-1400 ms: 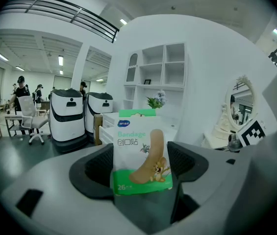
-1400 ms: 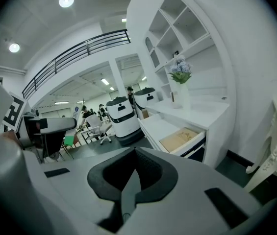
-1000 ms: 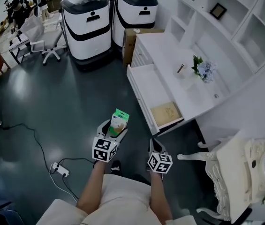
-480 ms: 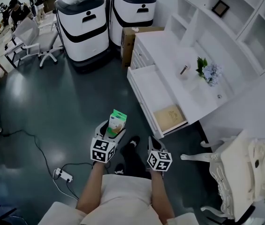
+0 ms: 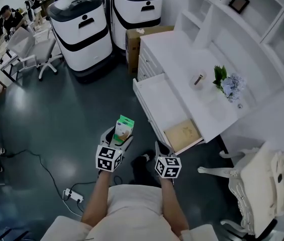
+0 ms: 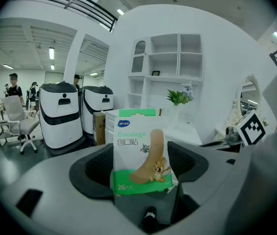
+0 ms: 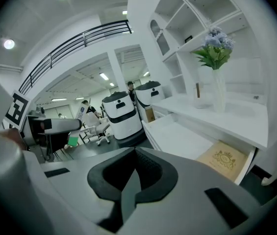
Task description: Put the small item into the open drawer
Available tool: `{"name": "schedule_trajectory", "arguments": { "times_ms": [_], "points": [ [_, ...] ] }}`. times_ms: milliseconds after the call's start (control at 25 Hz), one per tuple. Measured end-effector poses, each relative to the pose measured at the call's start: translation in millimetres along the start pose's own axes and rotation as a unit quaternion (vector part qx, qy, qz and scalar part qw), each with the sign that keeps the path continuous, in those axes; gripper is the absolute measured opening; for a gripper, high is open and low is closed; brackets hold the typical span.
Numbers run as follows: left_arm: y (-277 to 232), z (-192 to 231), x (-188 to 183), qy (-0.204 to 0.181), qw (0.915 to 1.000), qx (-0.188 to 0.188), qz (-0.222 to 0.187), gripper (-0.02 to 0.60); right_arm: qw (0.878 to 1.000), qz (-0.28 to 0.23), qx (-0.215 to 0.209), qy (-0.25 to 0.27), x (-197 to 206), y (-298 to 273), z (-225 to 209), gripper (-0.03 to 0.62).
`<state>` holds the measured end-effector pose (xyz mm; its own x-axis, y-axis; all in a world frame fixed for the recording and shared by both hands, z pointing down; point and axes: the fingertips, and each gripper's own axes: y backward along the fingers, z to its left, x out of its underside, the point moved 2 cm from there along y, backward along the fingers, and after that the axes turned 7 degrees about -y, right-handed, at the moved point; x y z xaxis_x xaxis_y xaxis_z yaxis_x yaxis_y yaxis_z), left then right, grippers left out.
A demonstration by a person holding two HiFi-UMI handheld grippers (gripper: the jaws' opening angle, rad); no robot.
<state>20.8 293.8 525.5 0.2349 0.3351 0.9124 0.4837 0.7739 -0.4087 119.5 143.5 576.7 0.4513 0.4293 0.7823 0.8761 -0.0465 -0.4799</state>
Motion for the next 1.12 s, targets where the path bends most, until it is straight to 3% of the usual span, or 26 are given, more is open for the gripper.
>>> {"name": "schedule_trajectory", "arguments": {
  "times_ms": [240, 760, 1120],
  "points": [
    [-58.7, 13.7, -20.2, -0.014, 0.9994, 0.024, 0.023, 0.359, 1.000, 0.004, 0.011, -0.013, -36.4, -41.0, -27.5, 0.025],
    [-168.8, 31.5, -59.2, -0.079, 0.9915, 0.080, 0.066, 0.359, 0.995, -0.023, 0.012, -0.098, -97.3, -112.3, -78.6, 0.025],
    [-243.8, 13.9, -72.7, -0.119, 0.9800, 0.129, 0.094, 0.359, 0.984, -0.027, 0.058, -0.168, -98.5, -120.2, -151.3, 0.025]
  ]
}}
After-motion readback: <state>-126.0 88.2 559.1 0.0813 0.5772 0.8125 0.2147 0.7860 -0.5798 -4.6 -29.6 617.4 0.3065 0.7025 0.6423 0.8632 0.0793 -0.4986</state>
